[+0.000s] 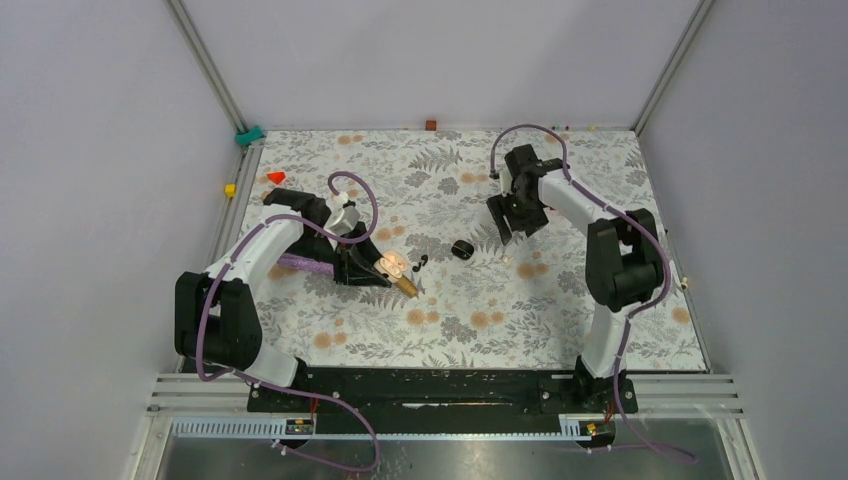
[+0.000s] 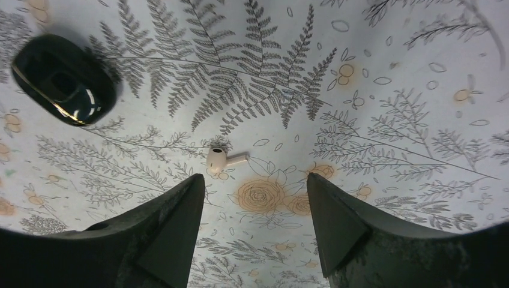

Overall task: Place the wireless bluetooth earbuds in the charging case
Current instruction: Pick up the earbud from the center of the board.

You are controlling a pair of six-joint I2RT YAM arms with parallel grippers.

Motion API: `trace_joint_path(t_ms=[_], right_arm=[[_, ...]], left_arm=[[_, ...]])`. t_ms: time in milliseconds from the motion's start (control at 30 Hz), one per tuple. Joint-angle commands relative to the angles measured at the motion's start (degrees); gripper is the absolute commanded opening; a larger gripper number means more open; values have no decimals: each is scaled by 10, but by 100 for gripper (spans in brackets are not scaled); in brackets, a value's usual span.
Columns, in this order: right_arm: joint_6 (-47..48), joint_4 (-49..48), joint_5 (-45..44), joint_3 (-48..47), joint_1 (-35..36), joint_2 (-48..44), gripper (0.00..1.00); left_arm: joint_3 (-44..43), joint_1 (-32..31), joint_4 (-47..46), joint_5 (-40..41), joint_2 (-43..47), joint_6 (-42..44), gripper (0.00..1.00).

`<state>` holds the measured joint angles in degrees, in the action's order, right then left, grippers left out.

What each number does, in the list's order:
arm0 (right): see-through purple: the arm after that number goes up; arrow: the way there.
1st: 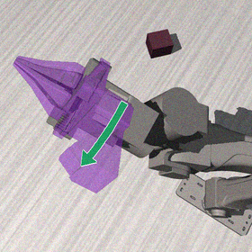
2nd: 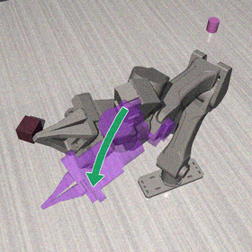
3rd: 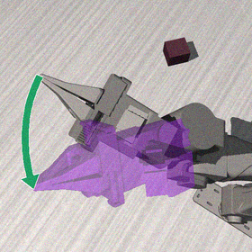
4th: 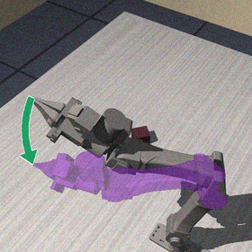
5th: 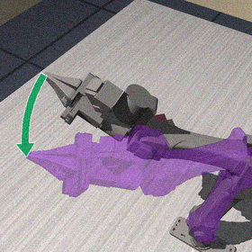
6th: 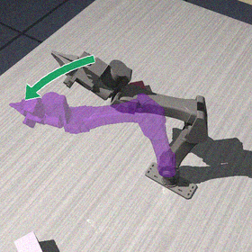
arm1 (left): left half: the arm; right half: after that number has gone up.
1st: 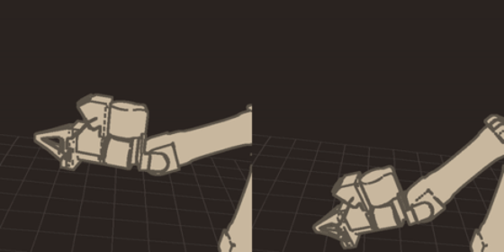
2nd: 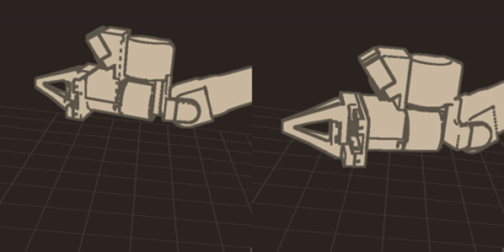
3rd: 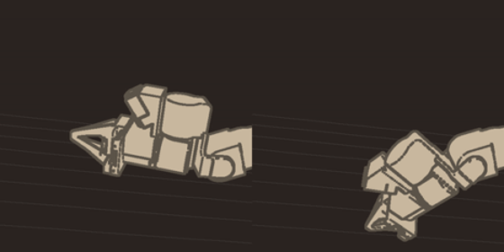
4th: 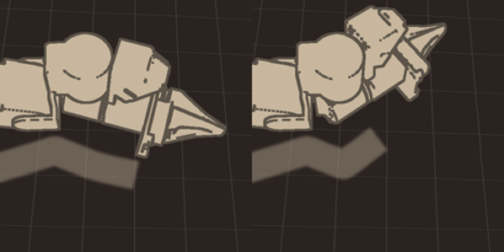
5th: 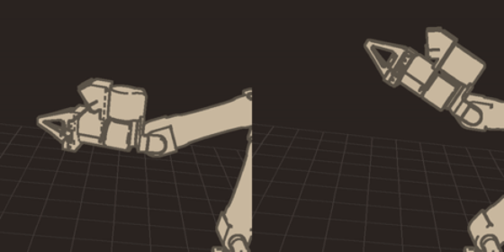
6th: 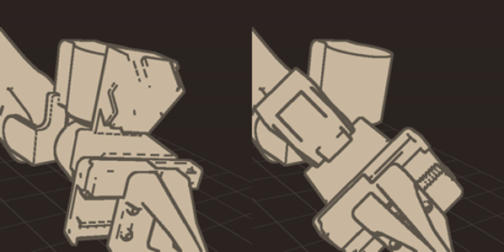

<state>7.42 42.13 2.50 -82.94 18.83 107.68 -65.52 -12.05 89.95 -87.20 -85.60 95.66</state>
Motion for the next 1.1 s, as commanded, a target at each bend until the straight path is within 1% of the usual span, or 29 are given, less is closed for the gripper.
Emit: trace_joint_path(t_ms=[0, 133, 233, 300, 467, 633, 833, 1067], right_arm=[[18, 83, 44, -58, 0, 37, 70], [36, 106, 94, -74, 0, 63, 70], [33, 121, 121, -92, 0, 83, 74], [26, 126, 124, -101, 0, 97, 76], [20, 145, 128, -126, -1, 137, 77], [4, 157, 159, -134, 0, 159, 81], [1, 169, 172, -120, 0, 169, 82], [-5, 185, 211, -69, 0, 146, 83]], left_arm=[[-14, -2, 23, -39, 15, 13, 0], [-15, -2, 23, -39, 13, 13, 0], [-15, -3, 23, -39, 11, 13, 0], [-16, -3, 23, -38, 10, 12, 0], [-16, -3, 23, -37, 10, 10, 0], [-16, -3, 23, -38, 10, 10, 0], [-18, -3, 23, -36, 10, 7, 0], [-19, -3, 22, -36, 7, 8, 0]])
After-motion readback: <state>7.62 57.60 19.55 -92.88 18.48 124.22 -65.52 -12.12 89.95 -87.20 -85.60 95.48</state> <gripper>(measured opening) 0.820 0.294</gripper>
